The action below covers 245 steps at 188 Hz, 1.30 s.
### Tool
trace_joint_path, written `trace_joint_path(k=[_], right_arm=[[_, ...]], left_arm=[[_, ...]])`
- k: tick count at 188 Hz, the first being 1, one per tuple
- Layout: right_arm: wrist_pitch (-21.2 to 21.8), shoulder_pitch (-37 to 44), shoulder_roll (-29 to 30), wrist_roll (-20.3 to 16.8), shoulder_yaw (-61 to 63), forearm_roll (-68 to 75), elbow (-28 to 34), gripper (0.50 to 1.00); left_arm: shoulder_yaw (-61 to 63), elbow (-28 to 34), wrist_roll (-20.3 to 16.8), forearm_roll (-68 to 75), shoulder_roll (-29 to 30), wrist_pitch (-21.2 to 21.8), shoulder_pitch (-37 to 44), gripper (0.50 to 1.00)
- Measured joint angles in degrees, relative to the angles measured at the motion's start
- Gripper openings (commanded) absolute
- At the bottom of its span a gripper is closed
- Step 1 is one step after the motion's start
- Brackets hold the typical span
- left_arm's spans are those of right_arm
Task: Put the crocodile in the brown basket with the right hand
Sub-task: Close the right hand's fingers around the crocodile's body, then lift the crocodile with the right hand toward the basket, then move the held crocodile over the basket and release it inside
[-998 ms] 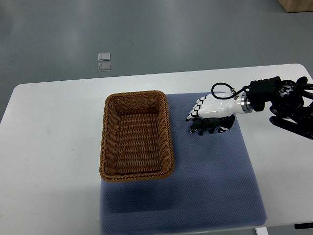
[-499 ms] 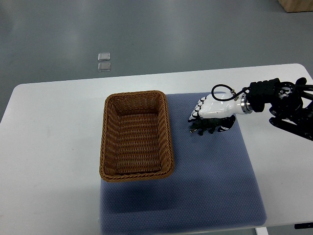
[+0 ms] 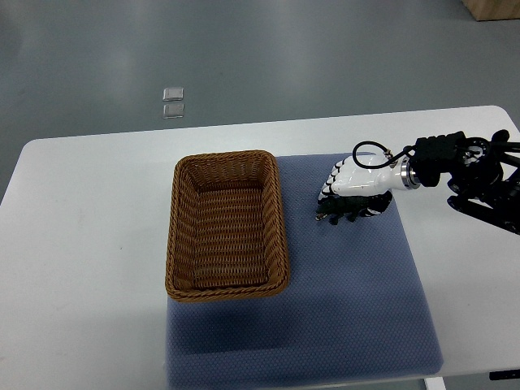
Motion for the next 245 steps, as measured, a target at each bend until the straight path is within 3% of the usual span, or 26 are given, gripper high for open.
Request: trace_joint_path(k=[71,88,105,197,245], right_arm=[[-1.0,-0.1,0.0,0.0,0.1,0.1,-0.9,0.676],[-2.3,-0.1,-0.1,0.0,0.3,0.3,-1.1,0.568],[-3.6,-0.1,-0.2,0.0,0.8,0.7,-1.1,0.505],[-6.0,2.9,-1.4,1.1,7.7,1.7,0.3,0.5],[-5.8,6.4,0.1,1.1,11.2,1.9,5.3,0.502]], left_arm=[[0.0,0.0,0.0,0.0,0.0,0.0,0.0,1.0],[0.0,0.0,0.0,0.0,0.0,0.0,0.0,1.0],[0.0,0.0,0.0,0.0,0.0,0.0,0.0,1.0],[0.0,0.0,0.0,0.0,0.0,0.0,0.0,1.0],[0.0,0.0,0.0,0.0,0.0,0.0,0.0,1.0]])
